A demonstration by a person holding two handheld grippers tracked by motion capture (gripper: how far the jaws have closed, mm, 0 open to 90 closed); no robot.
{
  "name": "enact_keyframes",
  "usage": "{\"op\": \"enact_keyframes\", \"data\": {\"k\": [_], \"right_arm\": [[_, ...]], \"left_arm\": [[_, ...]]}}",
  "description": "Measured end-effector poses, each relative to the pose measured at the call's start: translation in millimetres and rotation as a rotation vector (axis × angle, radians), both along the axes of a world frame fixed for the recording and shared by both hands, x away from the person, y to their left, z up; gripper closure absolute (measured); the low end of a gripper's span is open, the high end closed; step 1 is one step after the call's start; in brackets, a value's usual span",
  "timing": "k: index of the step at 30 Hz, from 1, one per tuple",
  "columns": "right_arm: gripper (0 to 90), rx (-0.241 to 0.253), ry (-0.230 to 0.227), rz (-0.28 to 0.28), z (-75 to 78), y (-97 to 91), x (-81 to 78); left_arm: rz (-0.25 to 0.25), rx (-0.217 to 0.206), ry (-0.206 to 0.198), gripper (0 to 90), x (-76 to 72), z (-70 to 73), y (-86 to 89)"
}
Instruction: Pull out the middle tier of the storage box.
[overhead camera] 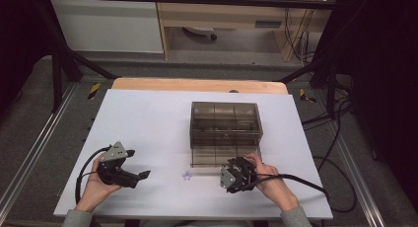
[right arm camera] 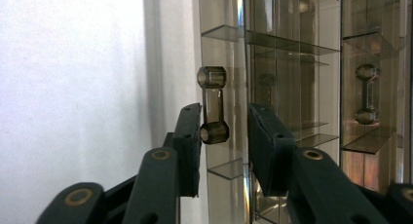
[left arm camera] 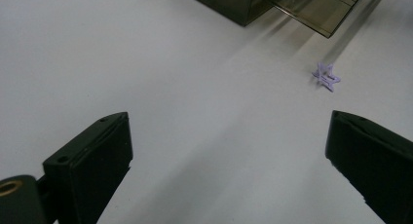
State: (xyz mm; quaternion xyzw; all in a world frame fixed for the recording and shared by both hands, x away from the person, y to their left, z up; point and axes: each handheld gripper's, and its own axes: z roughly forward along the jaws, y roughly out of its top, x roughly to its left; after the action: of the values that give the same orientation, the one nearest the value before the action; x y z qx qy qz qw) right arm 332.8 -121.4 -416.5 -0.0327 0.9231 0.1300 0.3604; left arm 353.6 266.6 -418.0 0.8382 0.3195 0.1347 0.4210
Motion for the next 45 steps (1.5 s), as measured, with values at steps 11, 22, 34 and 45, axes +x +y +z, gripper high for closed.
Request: {"op": "enact_keyframes", "data": {"k": [11, 22, 34, 45], "right_arm": [[64.3, 0.033, 0.017, -0.013, -0.1, -3.6, -0.1], [50.7, 0.132, 0.057, -0.051, 7.6, -11.1, -0.3], [22.8, 0.355, 0.2, -0.117, 17.2, -25.0, 4.5], [9.9, 0.556, 0.29, -0.228, 20.8, -44.0, 9.7]], "left_arm": [[0.0, 0.001, 0.0, 2.8, 0.0, 0.0, 0.0], [0.0, 0.002, 0.0, 2.8, 0.1, -0.1, -0.2], [-0.001, 0.004, 0.0, 2.8, 0.0, -0.2, -0.8], [-0.001, 0.002, 0.0, 2.8, 0.0, 0.1, -1.0]]}}
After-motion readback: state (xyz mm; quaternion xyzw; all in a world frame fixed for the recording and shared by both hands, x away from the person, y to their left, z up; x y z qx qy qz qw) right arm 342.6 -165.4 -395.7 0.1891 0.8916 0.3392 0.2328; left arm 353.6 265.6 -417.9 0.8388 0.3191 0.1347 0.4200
